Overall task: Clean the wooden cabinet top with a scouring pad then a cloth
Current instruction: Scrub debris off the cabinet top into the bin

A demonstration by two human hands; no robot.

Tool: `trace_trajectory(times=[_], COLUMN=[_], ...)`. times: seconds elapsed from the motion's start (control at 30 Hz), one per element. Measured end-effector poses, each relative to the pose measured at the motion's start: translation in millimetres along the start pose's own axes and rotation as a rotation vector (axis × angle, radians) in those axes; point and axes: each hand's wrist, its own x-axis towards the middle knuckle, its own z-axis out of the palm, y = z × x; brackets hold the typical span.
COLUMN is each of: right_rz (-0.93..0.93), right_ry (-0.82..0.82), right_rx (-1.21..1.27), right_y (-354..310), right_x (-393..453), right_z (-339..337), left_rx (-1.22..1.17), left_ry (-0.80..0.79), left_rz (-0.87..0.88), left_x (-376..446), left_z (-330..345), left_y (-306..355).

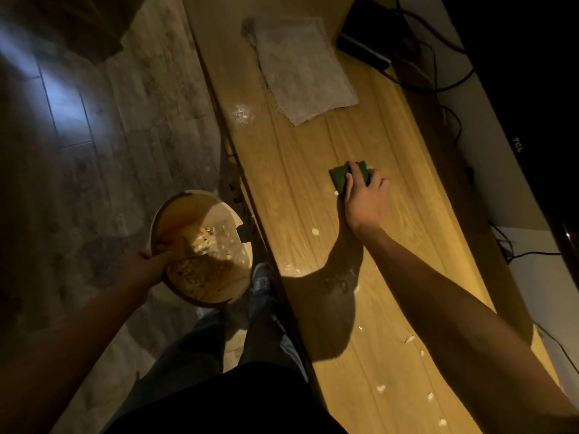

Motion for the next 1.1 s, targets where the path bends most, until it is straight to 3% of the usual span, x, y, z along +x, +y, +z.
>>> trace_trajectory(times=[0.27,0.5,0.63,0.77,0.93,1.1], right_rz=[-0.211,-0.518,-0.451,-0.332,-0.117,0.045], right_ry=[-0.09,-0.295,-0.322,-0.191,0.016,0.083], right_rx=[0.082,0.037,0.146,0.242,0.394,0.471], right_y=[-102,-197,-214,-197,-141,-56], right_x=[-91,-186,-209,-197,-170,-131], right_z=[16,39,33,10,-28,-56], left_rx=[-0.046,-0.101,-0.137,-0.12,-0.026,-0.021], left_ry=[-0.01,-0.11,-0.148,-0.124,-0.07,-0.064], left_rz=[0.039,-0.002,-0.008,-0.017,0.047,0.133], left_x=[-10,-27,-31,-33,-49,-68], left_z=[3,-2,-9,-12,-6,2], left_y=[-11,-17,-18,-22,-23,-19])
